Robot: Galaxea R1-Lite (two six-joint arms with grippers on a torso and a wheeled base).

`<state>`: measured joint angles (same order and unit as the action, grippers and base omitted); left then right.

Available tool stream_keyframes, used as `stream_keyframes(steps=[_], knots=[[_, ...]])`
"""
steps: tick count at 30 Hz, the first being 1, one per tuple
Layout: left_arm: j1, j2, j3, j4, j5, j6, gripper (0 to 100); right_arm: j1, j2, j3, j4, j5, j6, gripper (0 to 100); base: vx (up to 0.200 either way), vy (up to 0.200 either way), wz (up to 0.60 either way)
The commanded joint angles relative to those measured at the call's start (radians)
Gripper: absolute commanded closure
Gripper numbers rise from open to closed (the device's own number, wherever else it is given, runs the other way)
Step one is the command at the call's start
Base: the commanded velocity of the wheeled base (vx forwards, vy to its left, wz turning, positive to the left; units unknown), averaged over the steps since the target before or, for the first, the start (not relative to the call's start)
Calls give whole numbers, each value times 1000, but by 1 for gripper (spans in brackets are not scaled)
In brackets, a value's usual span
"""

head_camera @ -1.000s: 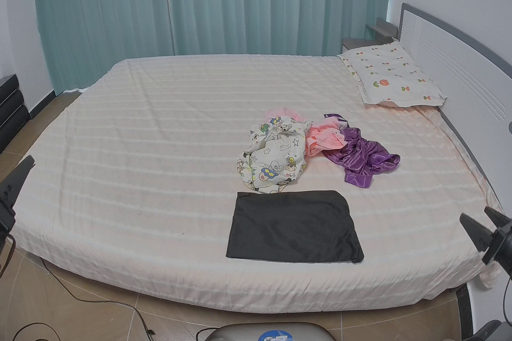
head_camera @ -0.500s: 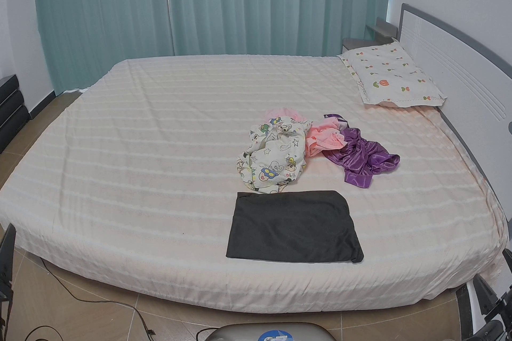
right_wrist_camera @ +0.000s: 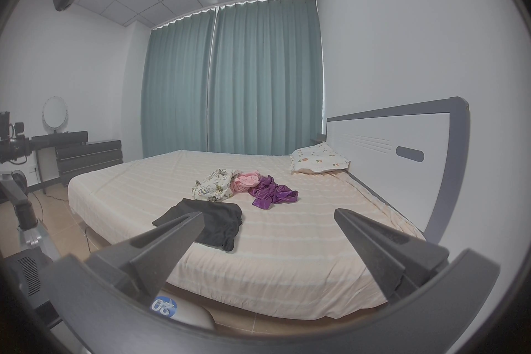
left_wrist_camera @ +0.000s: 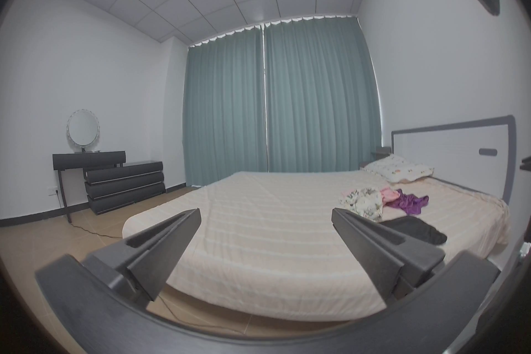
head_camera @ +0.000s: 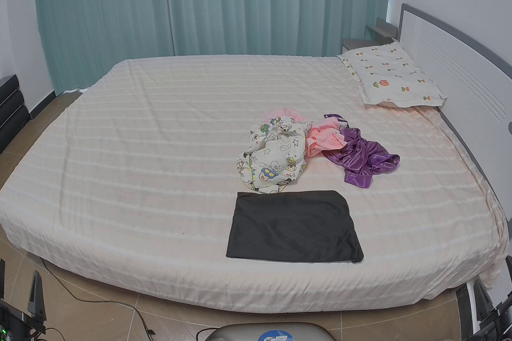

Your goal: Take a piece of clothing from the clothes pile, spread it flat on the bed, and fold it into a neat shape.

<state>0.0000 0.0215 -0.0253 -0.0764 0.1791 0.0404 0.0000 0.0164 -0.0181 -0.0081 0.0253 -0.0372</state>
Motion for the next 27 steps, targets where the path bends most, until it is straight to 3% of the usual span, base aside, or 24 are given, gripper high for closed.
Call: stream_keyframes(steps=[1,5,8,27], knots=[[2,-18,25,9,-46,-13,0,-2,-13,18,2,-2,5,0,0,0,0],[2,-18,25,18,-136,-19,0,-2,-13,18,2,-2,8,0,0,0,0],[2,-20,21,102,-234,-20,0,-3,-13,18,0,-2,7,0,0,0,0],[2,-20,22,83,-236,-36,0,-2,-13,18,2,-1,19,0,0,0,0]])
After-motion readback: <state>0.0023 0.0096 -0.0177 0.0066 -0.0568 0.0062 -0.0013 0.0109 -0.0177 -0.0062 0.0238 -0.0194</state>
